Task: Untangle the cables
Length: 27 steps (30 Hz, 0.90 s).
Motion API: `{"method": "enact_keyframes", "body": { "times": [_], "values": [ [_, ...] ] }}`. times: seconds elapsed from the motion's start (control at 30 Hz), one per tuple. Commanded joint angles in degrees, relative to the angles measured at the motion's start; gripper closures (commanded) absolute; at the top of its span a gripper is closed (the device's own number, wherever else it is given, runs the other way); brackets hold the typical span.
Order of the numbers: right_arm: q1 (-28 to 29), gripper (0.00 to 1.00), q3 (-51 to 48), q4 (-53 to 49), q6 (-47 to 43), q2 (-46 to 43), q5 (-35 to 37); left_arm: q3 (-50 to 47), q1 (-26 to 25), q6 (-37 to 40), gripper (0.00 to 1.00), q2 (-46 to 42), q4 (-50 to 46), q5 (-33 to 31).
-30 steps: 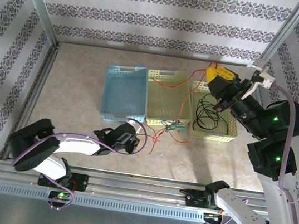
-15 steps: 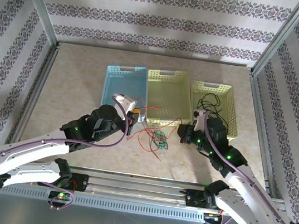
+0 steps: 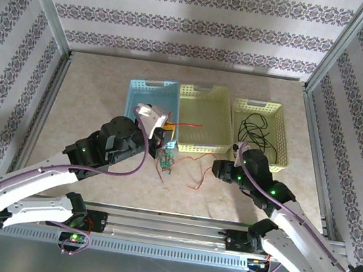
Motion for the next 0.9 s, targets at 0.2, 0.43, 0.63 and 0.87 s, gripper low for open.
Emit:
{"method": "enact_keyframes", "body": {
  "times": [0.2,0.43,0.63,0.87],
  "values": [
    [9.5,0.41,8.0,4.5,-8.2,11.1,-14.4,0.5,0.5,-0.2,1.0,0.7,1.1,7.9],
    [18.9,0.29,17.8,5.0,-15.4,25.9,-11.4,1.7,0.4,-1.4,1.0,0.3,2.5,9.3],
    [22.1,0.29,24.1,2.9,-18.2,34.6,-4.3,1.8,0.2,-1.8,1.0,0.3,2.4,9.4],
    [20.6,0.28,22.0,5.2,-13.9,36.8,3.3,0.8,-0.2,-2.2,1.0,-0.8,3.4,8.4]
  ]
}}
